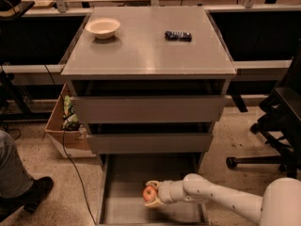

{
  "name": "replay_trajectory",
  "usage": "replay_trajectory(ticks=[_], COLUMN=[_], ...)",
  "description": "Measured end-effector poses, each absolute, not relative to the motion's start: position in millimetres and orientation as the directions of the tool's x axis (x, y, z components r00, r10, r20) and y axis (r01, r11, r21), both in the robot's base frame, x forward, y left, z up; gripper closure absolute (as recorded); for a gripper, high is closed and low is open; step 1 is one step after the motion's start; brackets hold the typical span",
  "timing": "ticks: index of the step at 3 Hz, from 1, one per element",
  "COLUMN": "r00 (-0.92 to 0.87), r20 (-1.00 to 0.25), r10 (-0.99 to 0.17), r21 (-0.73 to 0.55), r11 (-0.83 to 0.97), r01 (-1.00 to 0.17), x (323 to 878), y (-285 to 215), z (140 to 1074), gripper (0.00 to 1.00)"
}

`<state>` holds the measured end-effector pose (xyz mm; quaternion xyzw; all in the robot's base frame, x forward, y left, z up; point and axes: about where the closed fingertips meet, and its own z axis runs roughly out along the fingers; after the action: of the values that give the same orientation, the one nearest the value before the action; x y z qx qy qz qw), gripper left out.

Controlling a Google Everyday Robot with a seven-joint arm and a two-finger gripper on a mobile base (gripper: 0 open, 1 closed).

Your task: Place apple into bottom drawer

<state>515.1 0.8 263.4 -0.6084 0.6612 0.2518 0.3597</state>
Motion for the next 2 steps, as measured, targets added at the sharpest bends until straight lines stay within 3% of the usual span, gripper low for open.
replay_trajectory(ticks=[2], r00=[0.017], r20=[-0.786], r10=[-0.619], r21=[-0.144], r11=[0.156], r01=[-0.977], x=[519.1], y=[-8.9], z=[232.5], gripper=[1.0])
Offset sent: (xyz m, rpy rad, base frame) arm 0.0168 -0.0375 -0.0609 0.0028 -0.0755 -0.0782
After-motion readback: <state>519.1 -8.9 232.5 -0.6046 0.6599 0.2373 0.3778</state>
